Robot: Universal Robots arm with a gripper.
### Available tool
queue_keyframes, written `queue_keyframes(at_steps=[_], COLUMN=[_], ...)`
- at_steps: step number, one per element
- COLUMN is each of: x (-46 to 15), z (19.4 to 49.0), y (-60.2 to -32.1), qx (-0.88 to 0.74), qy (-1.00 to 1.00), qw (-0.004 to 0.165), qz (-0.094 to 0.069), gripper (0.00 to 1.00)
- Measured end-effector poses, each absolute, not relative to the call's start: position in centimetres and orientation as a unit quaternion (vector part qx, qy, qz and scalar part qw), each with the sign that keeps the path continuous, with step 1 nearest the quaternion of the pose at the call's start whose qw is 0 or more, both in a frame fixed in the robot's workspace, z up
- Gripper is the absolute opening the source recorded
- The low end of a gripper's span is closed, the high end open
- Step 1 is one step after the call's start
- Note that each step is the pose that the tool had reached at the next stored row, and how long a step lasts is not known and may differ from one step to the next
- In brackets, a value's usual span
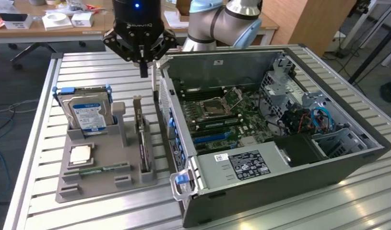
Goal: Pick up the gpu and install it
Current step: 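Reach for the gpu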
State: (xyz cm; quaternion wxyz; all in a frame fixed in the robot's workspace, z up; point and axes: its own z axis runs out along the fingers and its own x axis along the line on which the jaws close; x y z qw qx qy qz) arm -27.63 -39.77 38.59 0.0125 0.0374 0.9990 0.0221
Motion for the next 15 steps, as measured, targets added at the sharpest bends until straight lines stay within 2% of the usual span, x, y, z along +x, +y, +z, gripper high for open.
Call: queue_keyframes(at_steps=[15], x=[-29.4], z=[38.3], y=[-40.0], qx=[0.037], qy=[0.999], qw=[0.012], qz=[0.022], gripper=[0.1])
